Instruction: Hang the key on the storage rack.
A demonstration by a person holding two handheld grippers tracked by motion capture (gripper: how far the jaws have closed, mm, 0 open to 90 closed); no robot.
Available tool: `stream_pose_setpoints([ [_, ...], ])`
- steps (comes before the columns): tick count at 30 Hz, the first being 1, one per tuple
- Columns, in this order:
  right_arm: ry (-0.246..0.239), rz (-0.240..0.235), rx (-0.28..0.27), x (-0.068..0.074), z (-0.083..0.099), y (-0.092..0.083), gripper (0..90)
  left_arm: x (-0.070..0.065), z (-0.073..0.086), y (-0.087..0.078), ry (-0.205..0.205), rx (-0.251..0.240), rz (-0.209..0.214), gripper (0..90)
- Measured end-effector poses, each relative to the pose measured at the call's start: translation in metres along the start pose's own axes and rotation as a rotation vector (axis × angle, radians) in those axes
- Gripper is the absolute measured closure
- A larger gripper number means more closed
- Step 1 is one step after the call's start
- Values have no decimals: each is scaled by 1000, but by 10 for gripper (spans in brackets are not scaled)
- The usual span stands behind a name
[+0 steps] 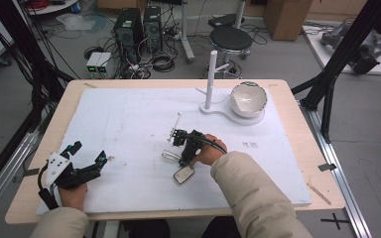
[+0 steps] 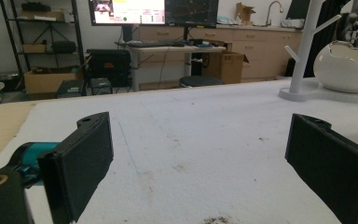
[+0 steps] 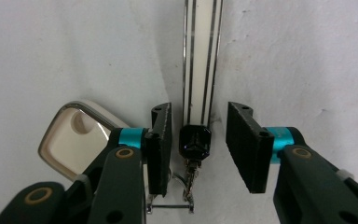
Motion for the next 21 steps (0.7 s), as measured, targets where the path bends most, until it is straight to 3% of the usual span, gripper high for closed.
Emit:
stream_pose_setpoints([
  [2, -8, -1, 18, 0, 0, 1, 726, 0, 0, 0, 0, 1, 0, 79],
  [10, -22, 16, 52, 0, -3, 1, 742, 0, 0, 0, -2, 1, 0, 79],
  [13, -7, 8, 53, 1, -3, 1, 743, 0, 0, 0, -2, 1, 0, 79],
  [20, -18, 11, 17, 2, -4, -3, 745, 0, 0, 0, 0, 1, 0, 79],
  [21, -32, 12, -22, 1, -5, -8, 746, 0, 0, 0, -2, 0, 0, 79],
])
Point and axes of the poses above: each handheld gripper's, and its own axes: y roughly forward along the jaws, z roughly out of its underside, x roughly to its left, the point moved 4 cm from there along y, roughly forward along the jaws, and after that the axes turned 14 degrees about -z, right-handed, at the moved point
